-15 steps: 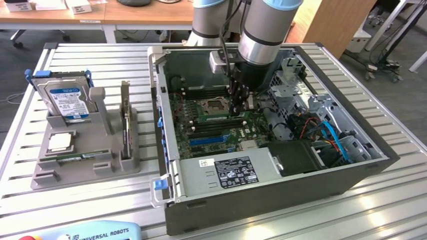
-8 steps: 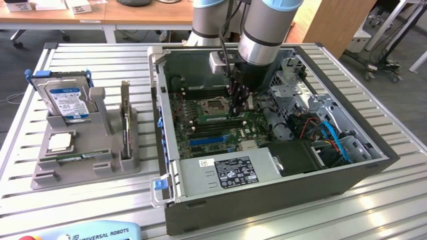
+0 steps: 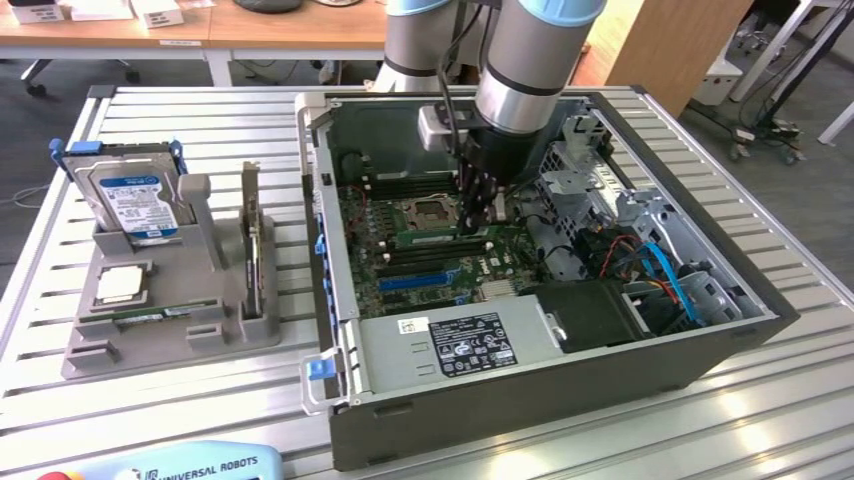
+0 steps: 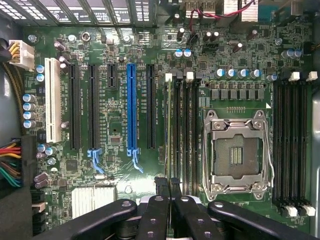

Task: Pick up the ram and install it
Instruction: 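Insert the ram into the slot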

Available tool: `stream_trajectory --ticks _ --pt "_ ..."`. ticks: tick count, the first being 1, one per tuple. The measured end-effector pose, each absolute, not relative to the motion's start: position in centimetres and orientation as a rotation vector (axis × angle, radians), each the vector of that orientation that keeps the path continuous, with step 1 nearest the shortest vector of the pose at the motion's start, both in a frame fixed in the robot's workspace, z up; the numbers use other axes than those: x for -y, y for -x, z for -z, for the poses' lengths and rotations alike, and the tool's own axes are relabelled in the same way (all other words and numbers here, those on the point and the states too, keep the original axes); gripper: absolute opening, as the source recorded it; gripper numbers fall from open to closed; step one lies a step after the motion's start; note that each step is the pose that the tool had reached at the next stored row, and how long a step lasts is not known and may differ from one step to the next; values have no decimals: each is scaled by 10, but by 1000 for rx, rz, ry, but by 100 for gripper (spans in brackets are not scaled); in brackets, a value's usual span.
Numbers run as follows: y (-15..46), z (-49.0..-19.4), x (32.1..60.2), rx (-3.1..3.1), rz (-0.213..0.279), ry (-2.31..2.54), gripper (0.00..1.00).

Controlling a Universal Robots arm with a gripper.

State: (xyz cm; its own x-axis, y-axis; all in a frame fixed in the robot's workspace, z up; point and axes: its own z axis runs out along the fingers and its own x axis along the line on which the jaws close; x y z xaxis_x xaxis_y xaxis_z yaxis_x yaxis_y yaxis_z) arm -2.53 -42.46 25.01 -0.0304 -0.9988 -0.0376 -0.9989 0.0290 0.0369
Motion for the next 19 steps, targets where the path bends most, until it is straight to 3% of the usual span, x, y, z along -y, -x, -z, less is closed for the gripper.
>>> stream_trajectory --ticks 19 --pt "26 -248 423 -2247 -82 2194 11"
